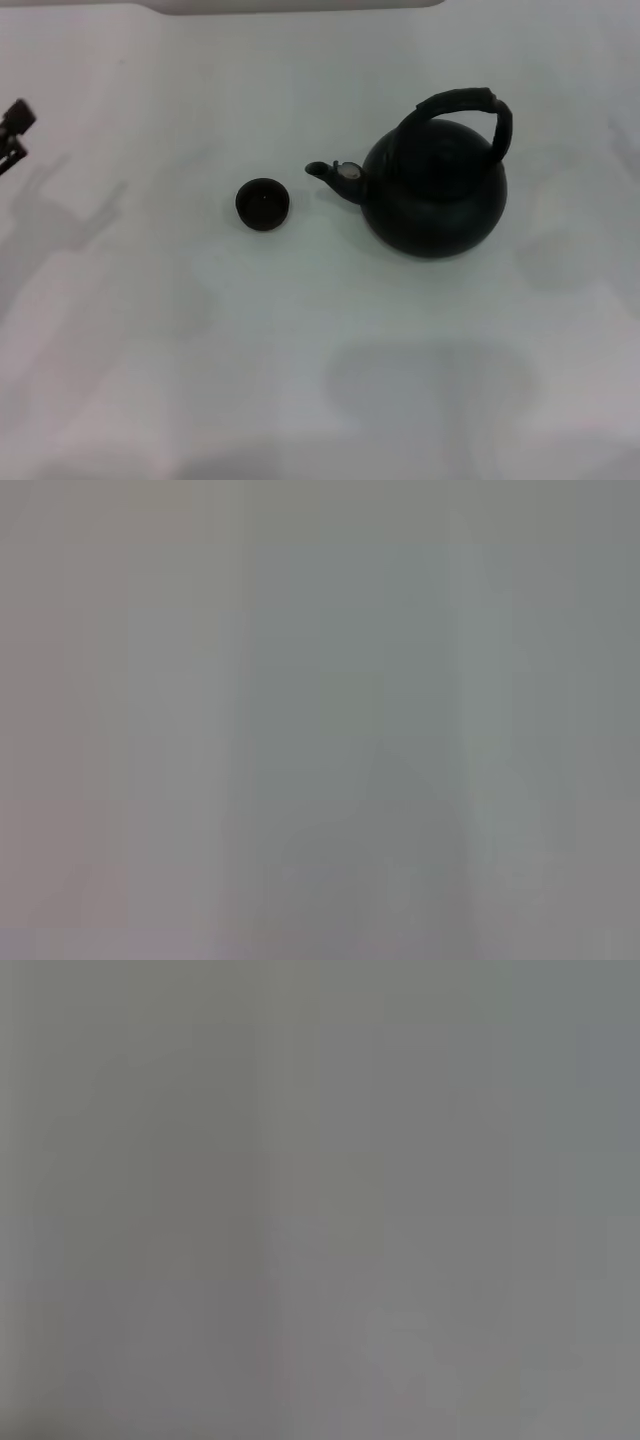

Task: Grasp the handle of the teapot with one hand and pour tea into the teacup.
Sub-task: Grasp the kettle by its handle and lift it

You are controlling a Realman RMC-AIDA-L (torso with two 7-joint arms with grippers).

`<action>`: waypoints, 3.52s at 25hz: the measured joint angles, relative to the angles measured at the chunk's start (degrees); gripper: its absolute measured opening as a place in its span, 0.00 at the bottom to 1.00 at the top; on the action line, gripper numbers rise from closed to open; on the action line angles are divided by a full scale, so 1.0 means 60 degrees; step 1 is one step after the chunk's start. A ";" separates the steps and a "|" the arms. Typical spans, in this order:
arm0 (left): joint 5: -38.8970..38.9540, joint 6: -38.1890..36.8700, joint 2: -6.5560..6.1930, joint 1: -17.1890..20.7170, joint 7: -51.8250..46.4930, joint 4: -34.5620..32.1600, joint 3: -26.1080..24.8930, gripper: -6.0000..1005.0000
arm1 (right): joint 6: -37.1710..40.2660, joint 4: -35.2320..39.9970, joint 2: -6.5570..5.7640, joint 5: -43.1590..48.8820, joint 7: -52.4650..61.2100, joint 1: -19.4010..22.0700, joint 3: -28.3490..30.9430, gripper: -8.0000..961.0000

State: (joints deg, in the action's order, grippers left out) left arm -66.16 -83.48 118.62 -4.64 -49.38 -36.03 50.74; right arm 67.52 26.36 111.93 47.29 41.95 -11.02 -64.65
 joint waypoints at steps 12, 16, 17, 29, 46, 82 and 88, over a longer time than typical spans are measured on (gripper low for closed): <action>-0.0193 -0.0109 -0.0024 0.0389 0.0290 0.0252 -0.0240 0.87 | 0.1098 0.3493 0.0197 0.4725 0.5089 0.1349 0.0257 0.61; -0.0392 -0.0253 -0.0039 0.0586 0.0317 0.0215 -0.0262 0.87 | 0.1188 0.3558 0.0558 0.4660 0.5173 0.1328 0.0029 0.61; -0.0392 -0.0253 -0.0039 0.0586 0.0317 0.0215 -0.0262 0.87 | 0.1188 0.3558 0.0558 0.4660 0.5173 0.1328 0.0029 0.61; -0.0434 -0.0189 -0.0027 0.1030 0.0603 0.0216 -0.1230 0.87 | 0.0606 0.2686 0.0579 0.4570 0.5514 0.0164 -0.1033 0.77; -0.0365 -0.0316 -0.0006 0.1185 0.0613 0.0122 -0.1404 0.87 | -0.0785 0.2382 0.0571 0.4558 0.5423 -0.0423 -0.1108 0.76; -0.0420 -0.0163 -0.0024 0.1022 0.0613 0.0113 -0.1411 0.87 | -0.0874 0.1160 0.0577 0.2636 0.3966 -0.1062 -0.1731 0.55; -0.0413 -0.0163 -0.0014 0.1029 0.0613 0.0104 -0.1411 0.87 | -0.0960 0.1098 0.0576 0.2638 0.3965 -0.1068 -0.1735 0.55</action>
State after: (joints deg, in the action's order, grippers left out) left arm -68.64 -84.46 118.53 1.54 -45.70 -35.41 42.27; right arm 61.76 32.94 115.39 63.12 65.74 -17.43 -75.06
